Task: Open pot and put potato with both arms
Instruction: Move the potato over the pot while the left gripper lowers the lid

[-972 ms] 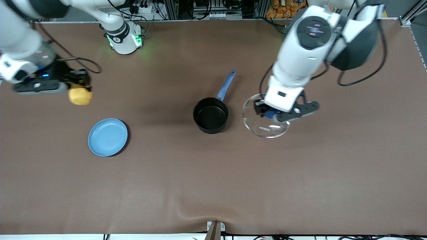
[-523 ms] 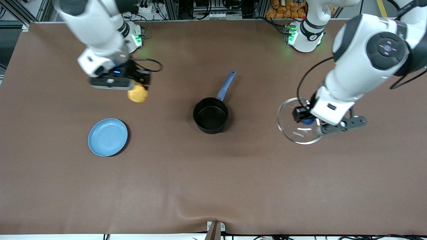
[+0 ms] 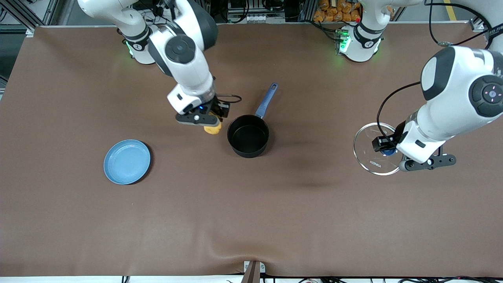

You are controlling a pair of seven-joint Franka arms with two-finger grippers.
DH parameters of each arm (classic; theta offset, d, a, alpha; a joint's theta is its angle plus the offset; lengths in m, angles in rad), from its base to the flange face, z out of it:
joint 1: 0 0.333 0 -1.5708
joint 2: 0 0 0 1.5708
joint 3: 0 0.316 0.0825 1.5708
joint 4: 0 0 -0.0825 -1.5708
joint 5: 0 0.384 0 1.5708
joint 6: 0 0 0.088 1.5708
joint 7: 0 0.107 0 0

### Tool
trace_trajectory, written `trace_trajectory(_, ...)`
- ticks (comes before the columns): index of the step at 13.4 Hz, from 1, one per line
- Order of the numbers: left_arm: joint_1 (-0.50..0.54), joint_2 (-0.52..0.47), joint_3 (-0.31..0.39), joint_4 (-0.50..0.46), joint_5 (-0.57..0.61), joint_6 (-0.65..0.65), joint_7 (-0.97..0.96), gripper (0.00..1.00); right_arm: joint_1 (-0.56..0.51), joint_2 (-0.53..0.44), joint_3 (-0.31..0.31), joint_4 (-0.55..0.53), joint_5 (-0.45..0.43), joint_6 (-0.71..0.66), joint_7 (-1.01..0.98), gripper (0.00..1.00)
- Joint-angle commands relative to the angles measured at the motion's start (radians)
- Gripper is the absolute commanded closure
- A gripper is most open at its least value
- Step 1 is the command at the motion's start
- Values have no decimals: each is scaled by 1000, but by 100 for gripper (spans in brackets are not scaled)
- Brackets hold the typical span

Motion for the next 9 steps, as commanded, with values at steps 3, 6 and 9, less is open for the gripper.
trace_trajectory(3,31,-41,-5,-141,-7,131,74,100,94,195,-13,140,-8,61,138,100)
trace_trajectory(6,73,-40,-5,-272,-4,302,140,100,124,296,-14,205,-11,104,153,100)
trace_trajectory(9,82,-8,-5,-375,10,474,150,100,142,344,-16,211,-11,136,153,100)
